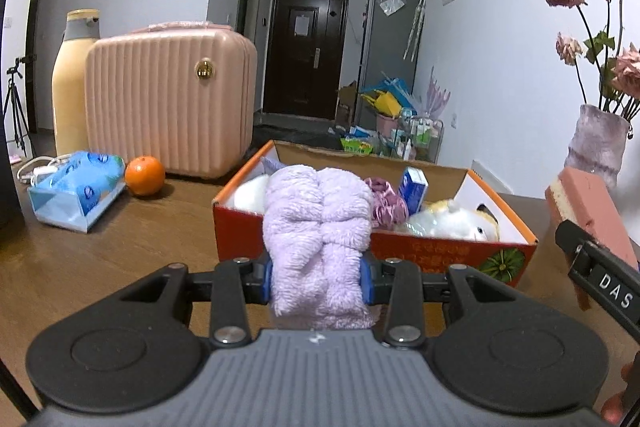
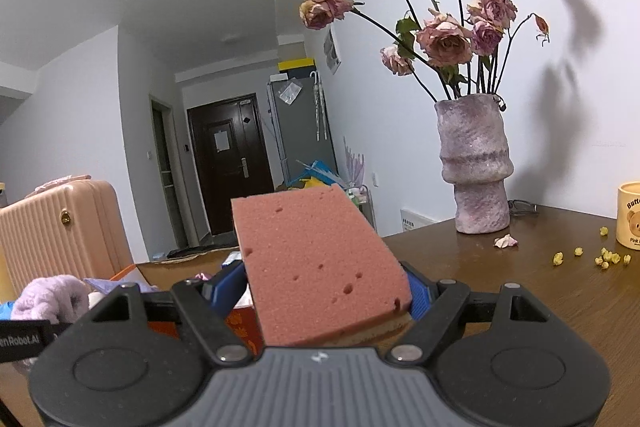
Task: Organize soft objects
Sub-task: 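Carry the hair tie with the left gripper while the right carries the sponge over the box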
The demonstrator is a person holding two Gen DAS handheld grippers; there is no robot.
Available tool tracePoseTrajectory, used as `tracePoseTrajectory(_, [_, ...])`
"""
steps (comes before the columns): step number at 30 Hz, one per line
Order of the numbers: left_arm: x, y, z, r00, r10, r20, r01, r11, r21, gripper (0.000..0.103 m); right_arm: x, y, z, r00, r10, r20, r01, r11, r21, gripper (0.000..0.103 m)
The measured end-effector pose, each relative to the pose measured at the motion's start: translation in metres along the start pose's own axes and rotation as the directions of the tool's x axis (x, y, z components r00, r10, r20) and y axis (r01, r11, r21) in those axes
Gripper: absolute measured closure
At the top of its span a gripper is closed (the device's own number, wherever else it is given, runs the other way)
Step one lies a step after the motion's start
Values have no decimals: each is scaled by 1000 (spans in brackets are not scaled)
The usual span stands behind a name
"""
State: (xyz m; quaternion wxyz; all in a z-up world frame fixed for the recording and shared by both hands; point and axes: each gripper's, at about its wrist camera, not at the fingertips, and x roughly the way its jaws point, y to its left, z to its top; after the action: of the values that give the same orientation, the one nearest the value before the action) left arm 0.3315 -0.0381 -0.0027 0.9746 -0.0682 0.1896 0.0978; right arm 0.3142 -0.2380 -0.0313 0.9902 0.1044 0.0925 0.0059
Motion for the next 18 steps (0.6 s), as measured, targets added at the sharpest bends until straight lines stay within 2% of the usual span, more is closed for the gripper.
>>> tracePoseTrajectory(10, [14, -1, 15, 998, -20, 61, 19, 1000, 25, 64, 7, 21, -3, 999, -5, 42, 6, 1000, -19, 23])
tracePoseTrajectory(18, [39, 6, 30, 996, -11, 83, 11, 1000, 2, 64, 30, 33, -1, 999, 2, 53, -1, 999, -35, 23])
